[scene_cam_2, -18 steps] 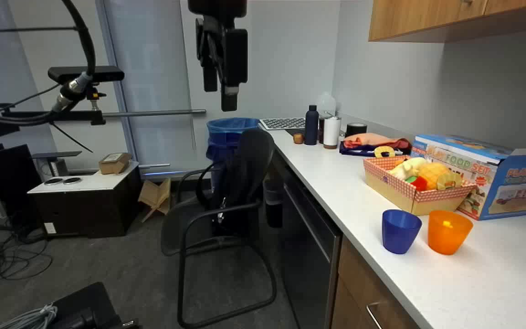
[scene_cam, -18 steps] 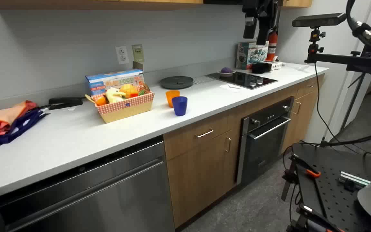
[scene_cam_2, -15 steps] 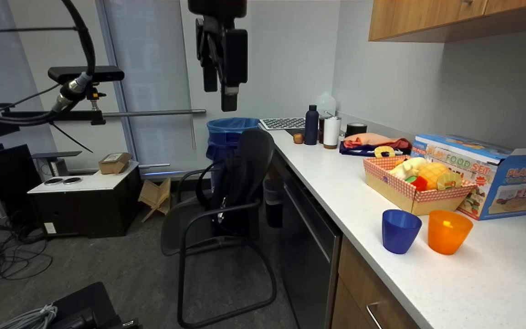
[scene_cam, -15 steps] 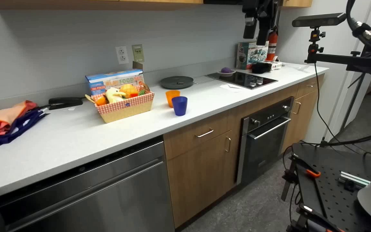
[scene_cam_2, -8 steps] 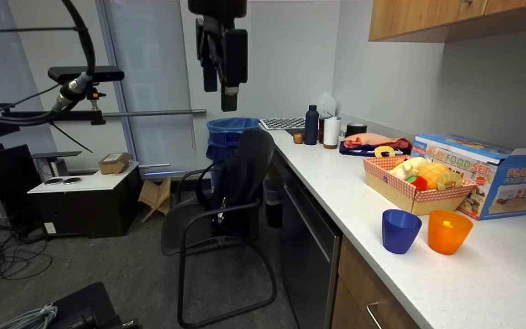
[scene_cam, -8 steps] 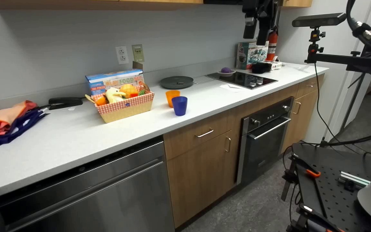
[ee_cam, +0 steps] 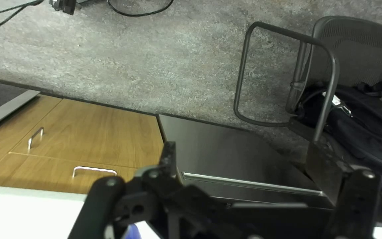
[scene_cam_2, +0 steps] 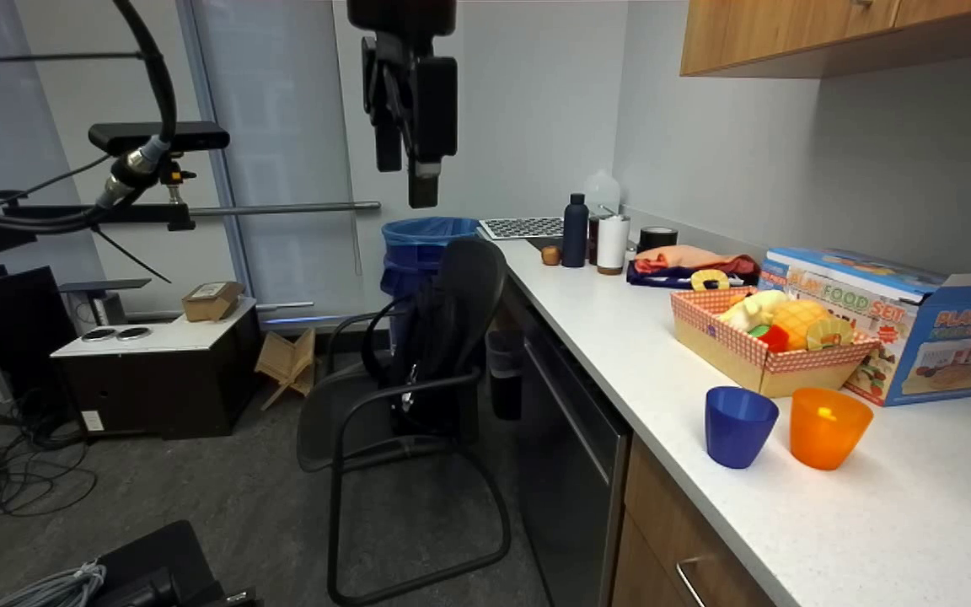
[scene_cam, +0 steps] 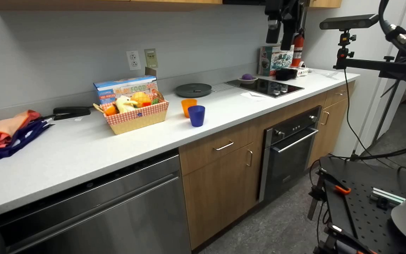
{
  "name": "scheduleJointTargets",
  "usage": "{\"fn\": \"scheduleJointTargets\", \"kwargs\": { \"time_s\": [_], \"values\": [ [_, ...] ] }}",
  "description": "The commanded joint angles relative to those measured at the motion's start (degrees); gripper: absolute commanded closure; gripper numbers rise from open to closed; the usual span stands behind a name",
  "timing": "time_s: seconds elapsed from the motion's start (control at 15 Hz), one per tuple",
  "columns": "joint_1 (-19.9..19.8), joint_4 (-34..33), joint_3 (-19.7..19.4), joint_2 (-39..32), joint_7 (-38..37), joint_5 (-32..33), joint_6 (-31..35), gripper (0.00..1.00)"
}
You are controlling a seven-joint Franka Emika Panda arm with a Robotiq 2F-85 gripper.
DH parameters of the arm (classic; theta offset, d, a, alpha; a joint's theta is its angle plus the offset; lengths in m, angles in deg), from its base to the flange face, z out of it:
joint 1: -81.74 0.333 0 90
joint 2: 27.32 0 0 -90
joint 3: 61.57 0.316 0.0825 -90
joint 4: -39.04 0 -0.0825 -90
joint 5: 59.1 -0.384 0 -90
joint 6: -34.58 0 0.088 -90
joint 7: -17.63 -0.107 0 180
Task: Open the bottom left drawer
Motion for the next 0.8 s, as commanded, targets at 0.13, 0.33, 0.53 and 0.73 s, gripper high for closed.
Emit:
{"fn": "scheduleJointTargets", "kwargs": {
  "time_s": [0.13,0.33,0.53,0.73],
  "values": [
    [-2.2,3.9,1.9,-1.1,1.3,1.9,6.6,0.0],
    [-3.5,7.1,2.3,-2.8,-0.1,4.4,13.1,0.0],
    [-4.9,9.9,1.8,-5.3,-0.7,5.9,19.4,0.0],
    [-6.7,11.3,1.4,-9.1,-2.1,7.1,25.6,0.0]
  ]
}}
